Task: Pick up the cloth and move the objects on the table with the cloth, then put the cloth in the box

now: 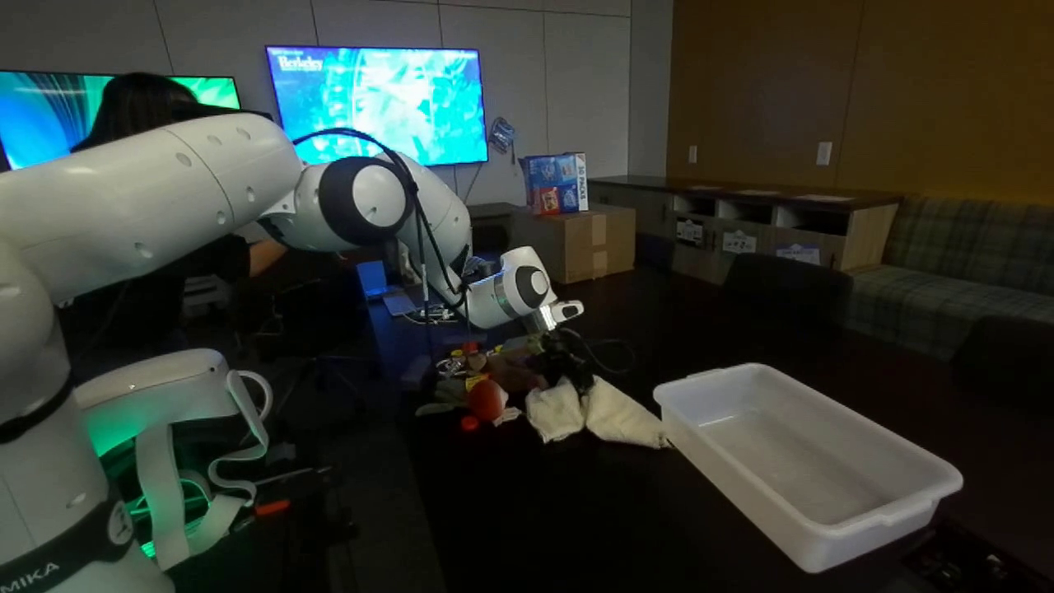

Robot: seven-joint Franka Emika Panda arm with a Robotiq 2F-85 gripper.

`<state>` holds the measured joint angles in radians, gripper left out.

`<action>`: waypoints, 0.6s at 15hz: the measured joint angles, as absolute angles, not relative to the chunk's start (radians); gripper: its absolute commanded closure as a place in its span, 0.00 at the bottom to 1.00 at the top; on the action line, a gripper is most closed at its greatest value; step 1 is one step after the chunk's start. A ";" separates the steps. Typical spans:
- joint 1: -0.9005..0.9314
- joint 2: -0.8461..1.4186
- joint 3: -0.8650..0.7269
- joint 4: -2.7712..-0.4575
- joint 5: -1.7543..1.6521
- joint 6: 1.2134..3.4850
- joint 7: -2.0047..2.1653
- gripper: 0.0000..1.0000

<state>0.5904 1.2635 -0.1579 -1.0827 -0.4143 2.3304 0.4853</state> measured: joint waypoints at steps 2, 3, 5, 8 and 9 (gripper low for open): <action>0.605 1.243 -0.158 -1.086 -0.420 2.367 0.483 0.85; 0.610 1.226 -0.158 -1.090 -0.423 2.383 0.483 0.85; 0.617 1.179 -0.164 -1.112 -0.432 2.415 0.484 0.85; 0.618 1.071 -0.186 -1.185 -0.447 2.467 0.490 0.85; 0.618 1.029 -0.198 -1.220 -0.452 2.487 0.495 0.85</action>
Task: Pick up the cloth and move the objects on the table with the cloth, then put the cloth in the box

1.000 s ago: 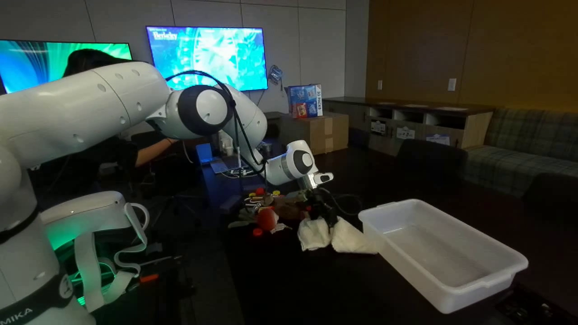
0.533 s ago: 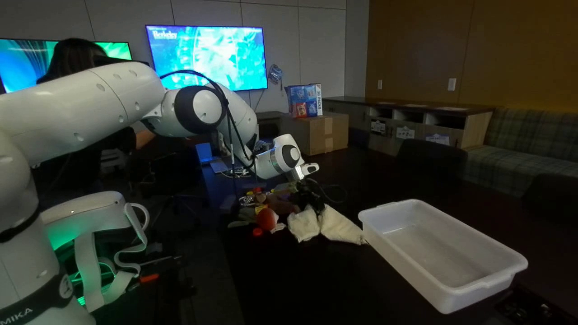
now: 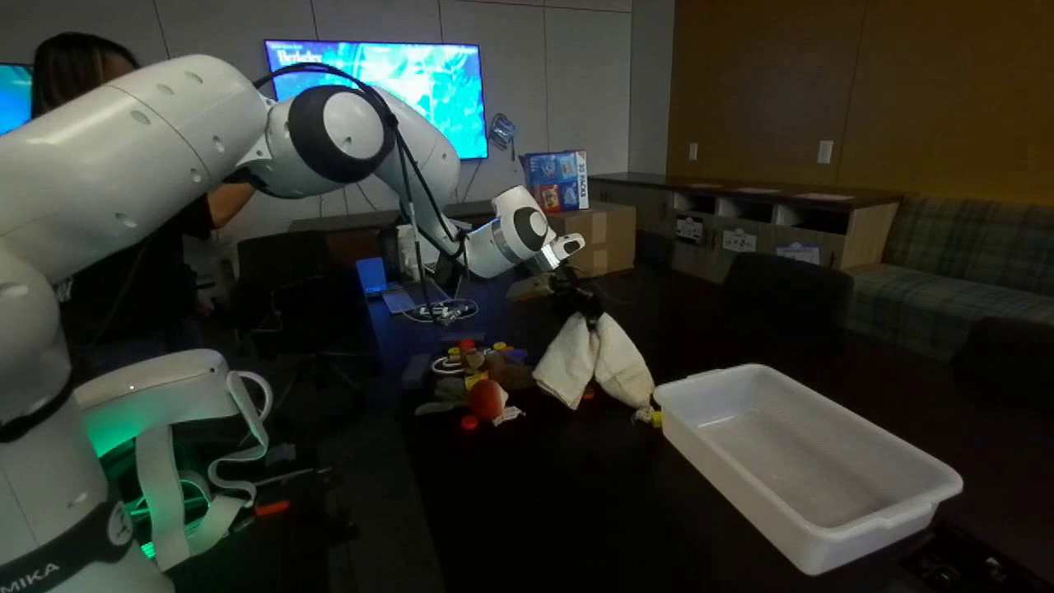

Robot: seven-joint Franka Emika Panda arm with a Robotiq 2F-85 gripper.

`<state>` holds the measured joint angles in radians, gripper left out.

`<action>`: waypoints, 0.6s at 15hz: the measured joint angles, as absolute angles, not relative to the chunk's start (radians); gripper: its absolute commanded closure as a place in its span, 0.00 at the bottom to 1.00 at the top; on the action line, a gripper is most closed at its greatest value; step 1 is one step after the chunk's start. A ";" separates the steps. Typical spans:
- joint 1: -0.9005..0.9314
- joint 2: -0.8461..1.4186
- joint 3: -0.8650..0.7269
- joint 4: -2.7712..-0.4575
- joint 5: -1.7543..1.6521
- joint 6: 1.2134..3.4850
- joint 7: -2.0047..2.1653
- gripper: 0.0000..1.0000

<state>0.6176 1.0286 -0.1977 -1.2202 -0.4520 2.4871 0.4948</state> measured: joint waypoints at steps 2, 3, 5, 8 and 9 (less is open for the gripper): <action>0.617 0.940 -0.224 -1.299 -0.459 2.530 0.508 0.85; 0.617 0.895 -0.239 -1.343 -0.462 2.552 0.515 0.85; 0.619 0.806 -0.270 -1.429 -0.474 2.591 0.539 0.85; 0.627 0.690 -0.332 -1.542 -0.535 2.617 0.625 0.85; 0.629 0.662 -0.352 -1.564 -0.559 2.616 0.662 0.85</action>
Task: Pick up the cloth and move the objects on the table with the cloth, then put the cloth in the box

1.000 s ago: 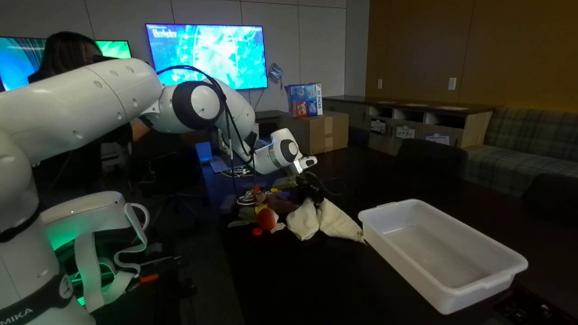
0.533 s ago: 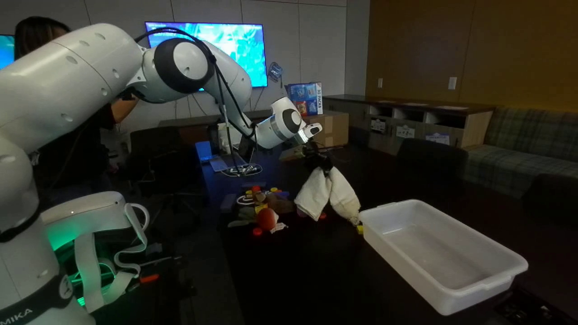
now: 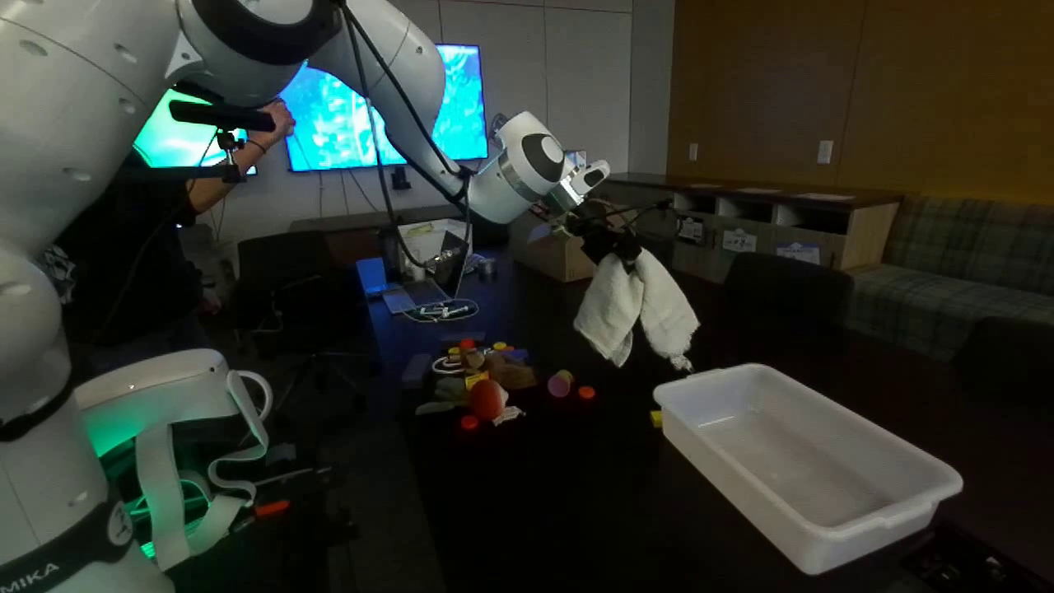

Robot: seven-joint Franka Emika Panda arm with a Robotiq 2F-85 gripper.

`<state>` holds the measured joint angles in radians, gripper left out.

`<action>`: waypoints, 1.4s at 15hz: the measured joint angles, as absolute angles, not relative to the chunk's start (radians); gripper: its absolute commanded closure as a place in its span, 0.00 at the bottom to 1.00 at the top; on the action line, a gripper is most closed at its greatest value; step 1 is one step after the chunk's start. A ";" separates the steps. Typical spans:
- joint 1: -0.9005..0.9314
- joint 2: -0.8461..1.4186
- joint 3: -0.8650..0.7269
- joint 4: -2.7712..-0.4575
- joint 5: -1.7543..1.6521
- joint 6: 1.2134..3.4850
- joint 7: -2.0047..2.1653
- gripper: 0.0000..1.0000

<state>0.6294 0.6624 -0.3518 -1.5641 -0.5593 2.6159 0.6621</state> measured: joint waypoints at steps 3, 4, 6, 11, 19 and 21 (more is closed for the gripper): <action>0.620 0.624 -0.395 -1.577 -0.619 2.573 0.778 0.85; 0.605 0.624 -0.396 -1.571 -0.624 2.549 0.802 0.85; 0.564 0.631 -0.384 -1.550 -0.624 2.493 0.829 0.85; 0.407 0.745 -0.314 -1.377 -0.596 2.370 0.848 0.83; 0.220 1.070 -0.295 -1.043 -0.419 2.326 0.946 0.44; 0.197 1.129 -0.295 -0.964 -0.407 2.279 0.944 0.30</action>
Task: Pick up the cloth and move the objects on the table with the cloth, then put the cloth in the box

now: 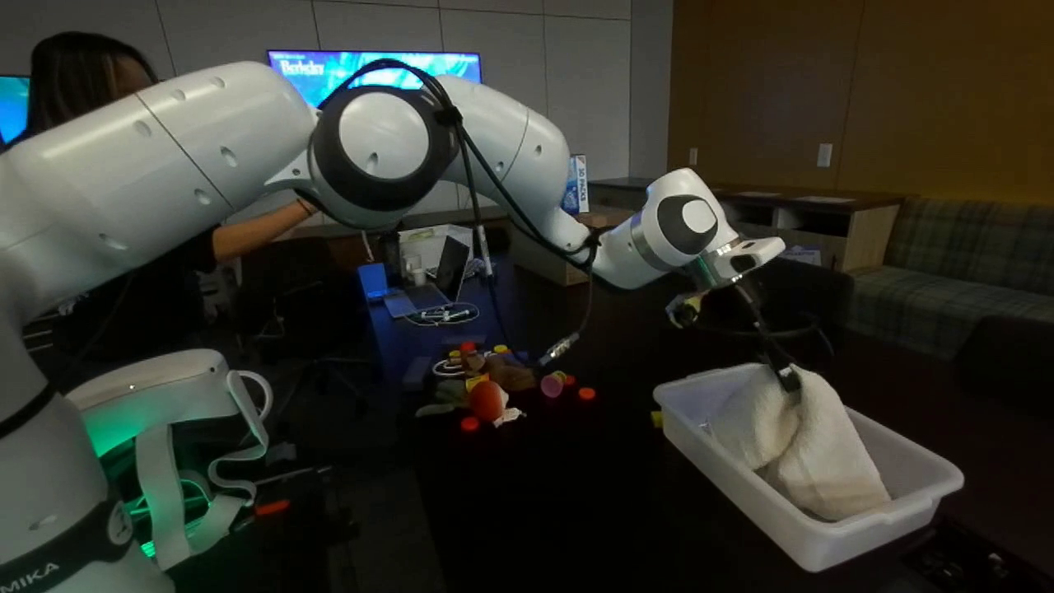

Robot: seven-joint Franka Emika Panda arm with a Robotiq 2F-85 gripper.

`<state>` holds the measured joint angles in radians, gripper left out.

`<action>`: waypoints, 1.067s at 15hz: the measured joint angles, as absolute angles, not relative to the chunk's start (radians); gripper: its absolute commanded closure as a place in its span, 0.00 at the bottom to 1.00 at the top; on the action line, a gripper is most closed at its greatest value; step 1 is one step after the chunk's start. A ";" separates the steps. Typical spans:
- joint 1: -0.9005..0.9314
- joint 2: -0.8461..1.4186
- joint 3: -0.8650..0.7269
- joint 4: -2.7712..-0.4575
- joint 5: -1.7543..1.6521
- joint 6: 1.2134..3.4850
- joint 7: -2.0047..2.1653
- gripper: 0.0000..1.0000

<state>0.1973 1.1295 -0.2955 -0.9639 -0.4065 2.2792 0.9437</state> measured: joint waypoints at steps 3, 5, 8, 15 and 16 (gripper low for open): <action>0.188 1.162 -0.291 -0.906 -0.406 2.244 0.916 0.11; 0.191 1.152 -0.272 -0.912 -0.406 2.244 0.859 0.01; 0.215 1.091 -0.244 -0.995 -0.406 2.252 0.746 0.00; 0.282 0.881 -0.184 -1.317 -0.406 2.219 0.513 0.00; 0.287 0.851 -0.177 -1.365 -0.406 2.205 0.490 0.00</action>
